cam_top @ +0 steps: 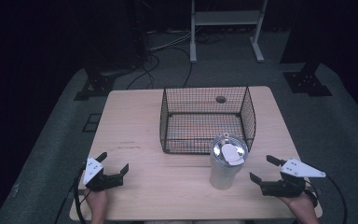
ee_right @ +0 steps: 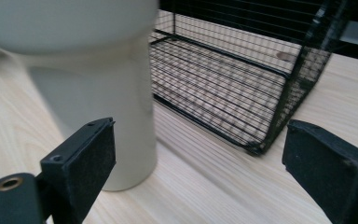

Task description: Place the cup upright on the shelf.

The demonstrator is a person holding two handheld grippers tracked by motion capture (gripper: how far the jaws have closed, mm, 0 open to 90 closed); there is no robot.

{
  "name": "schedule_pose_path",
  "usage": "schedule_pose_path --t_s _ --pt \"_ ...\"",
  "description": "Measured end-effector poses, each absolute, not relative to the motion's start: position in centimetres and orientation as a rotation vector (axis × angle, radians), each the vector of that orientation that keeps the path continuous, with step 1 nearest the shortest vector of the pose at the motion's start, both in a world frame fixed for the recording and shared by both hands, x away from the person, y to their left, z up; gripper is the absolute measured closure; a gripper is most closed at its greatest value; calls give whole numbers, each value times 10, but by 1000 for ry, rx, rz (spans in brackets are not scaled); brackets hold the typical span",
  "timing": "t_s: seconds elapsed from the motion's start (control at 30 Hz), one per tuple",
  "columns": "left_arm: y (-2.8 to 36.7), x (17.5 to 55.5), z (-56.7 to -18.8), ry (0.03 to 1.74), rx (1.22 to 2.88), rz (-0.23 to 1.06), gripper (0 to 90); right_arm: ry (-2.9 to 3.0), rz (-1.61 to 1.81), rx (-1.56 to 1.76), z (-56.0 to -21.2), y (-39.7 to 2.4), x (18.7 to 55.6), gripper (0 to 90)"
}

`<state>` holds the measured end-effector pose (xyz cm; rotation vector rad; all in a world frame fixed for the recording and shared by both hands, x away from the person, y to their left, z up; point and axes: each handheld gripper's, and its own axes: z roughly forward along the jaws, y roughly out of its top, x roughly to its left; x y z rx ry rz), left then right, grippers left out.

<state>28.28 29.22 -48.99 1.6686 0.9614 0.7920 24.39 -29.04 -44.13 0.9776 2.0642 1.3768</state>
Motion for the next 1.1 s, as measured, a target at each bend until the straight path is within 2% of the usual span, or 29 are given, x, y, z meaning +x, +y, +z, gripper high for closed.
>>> schedule_pose_path --t_s 0.57,1.1 --pt "292 283 -490 962 1670 791 0 2194 1467 833 -436 -266 236 79" --pt "292 283 -490 953 1667 789 0 2279 1465 759 -440 -243 248 73"
